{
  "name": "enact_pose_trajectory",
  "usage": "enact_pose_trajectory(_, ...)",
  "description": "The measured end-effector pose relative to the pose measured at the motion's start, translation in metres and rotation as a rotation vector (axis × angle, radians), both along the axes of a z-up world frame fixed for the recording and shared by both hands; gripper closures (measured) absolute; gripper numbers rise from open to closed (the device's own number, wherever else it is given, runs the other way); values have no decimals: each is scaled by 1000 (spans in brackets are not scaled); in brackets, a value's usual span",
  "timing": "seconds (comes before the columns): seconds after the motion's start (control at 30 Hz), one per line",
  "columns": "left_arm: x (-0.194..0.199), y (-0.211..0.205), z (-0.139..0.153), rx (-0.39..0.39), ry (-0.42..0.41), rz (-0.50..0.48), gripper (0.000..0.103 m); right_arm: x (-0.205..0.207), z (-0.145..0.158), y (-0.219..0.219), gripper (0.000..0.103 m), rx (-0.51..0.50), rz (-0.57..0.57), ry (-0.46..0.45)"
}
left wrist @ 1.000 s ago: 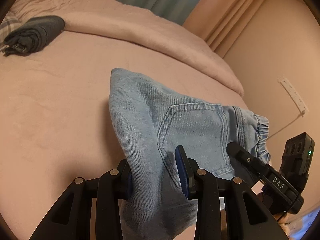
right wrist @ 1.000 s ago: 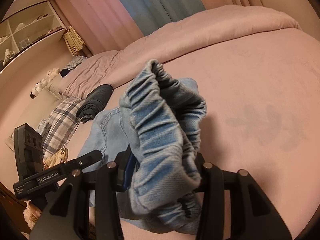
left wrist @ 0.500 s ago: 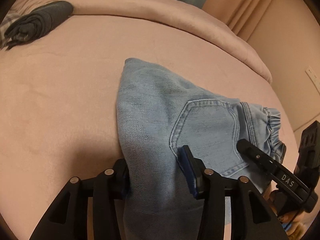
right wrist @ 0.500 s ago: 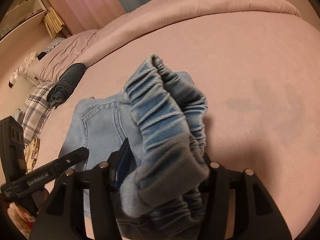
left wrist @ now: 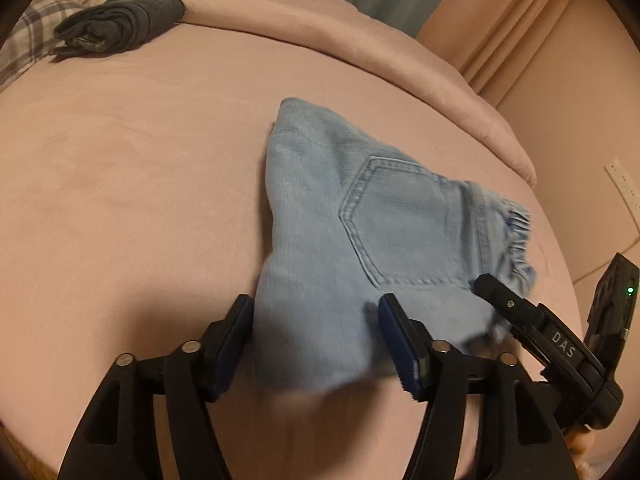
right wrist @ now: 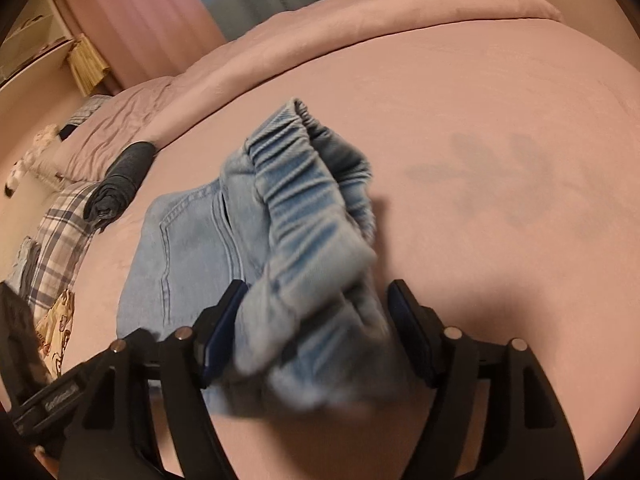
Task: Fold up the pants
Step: 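Release the jeans with the right gripper and withdraw both grippers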
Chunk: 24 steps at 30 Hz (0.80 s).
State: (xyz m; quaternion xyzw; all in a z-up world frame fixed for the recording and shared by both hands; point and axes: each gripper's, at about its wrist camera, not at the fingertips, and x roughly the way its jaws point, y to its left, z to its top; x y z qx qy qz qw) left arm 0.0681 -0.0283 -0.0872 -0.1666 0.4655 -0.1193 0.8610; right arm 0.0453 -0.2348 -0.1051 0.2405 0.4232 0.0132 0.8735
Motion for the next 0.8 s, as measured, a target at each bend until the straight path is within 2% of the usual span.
enact_pose_trajectory(0.03,-4,0,5,7,-5,0,33,-5,4,-2,27,-6,-7,-2)
enact_pose_trajectory(0.1,-13,-3,19,36,-29,-11,22,-13,14,-2,26,-22,-11,-12)
enact_pose_trajectory(0.23,-29,-8,48,82,-117,-6,16,-28,41,0,23,-92,-34,-49)
enact_pose_trajectory(0.37,-50,-5,75,78,-194,50,8,-47,73,0,18,-150,-50,-129)
enact_pose_trajectory(0.5,-62,-4,90,81,-241,70,8,-63,101,9,15,-233,-57,-189)
enact_pose_trajectory(0.67,-62,-11,93,160,-247,88,8,-73,114,16,15,-198,-20,-217)
enact_pose_trajectory(0.8,-70,-12,90,181,-240,84,8,-79,117,25,15,-233,-12,-225)
